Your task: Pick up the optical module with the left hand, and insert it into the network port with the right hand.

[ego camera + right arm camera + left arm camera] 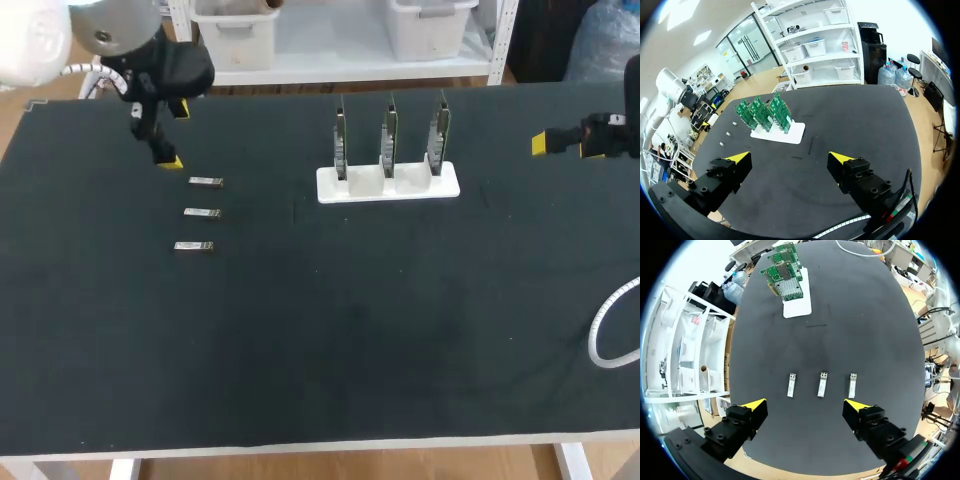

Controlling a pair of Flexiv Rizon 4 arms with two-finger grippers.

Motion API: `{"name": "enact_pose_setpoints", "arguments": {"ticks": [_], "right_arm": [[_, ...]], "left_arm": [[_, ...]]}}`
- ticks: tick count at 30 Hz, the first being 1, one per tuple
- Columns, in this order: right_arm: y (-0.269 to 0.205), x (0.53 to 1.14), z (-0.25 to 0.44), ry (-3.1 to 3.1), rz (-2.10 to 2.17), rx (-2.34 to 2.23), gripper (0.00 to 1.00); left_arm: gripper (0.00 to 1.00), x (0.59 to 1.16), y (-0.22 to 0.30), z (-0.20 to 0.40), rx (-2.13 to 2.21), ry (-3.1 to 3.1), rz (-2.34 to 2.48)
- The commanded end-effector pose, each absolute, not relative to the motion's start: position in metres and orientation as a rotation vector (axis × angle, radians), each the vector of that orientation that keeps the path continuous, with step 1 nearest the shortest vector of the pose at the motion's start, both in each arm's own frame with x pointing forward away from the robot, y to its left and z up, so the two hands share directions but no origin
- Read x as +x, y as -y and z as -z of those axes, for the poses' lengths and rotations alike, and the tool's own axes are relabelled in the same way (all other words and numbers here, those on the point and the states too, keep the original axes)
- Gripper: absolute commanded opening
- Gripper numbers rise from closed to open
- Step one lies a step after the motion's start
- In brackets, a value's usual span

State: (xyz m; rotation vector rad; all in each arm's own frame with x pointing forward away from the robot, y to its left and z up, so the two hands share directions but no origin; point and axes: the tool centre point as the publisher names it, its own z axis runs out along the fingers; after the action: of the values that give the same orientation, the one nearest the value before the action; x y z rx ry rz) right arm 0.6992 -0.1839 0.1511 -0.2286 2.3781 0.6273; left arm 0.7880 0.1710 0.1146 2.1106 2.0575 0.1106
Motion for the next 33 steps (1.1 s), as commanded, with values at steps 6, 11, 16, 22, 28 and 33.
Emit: {"name": "enact_pose_setpoints", "arguments": {"ticks": [6, 11, 16, 22, 28, 33], "right_arm": [[0.184, 0.699, -0.151, -2.378, -0.627, -0.228, 1.00], [0.184, 0.699, -0.151, -2.378, -0.627, -0.228, 1.00], [0.184, 0.699, -0.151, -2.378, -0.627, -0.228, 1.00], [0.184, 0.699, -0.151, -2.378, -0.627, -0.228, 1.00], [0.184, 0.699, -0.151, -2.378, -0.627, -0.228, 1.00], [0.184, 0.699, -0.151, -2.378, -0.627, -0.228, 1.00]], "left_arm": [[1.00, 0.817, -0.163, -0.097, 2.253, -2.035, -0.137], [1.00, 0.824, -0.164, -0.085, 2.365, -1.982, -0.163], [1.00, 0.831, -0.165, -0.074, 2.398, -1.996, -0.164], [1.00, 0.839, -0.166, -0.066, 2.297, -2.107, -0.121], [1.00, 0.842, -0.167, -0.058, 2.248, -2.159, -0.108], [1.00, 0.841, -0.165, -0.056, 2.259, -2.131, -0.097]]}}
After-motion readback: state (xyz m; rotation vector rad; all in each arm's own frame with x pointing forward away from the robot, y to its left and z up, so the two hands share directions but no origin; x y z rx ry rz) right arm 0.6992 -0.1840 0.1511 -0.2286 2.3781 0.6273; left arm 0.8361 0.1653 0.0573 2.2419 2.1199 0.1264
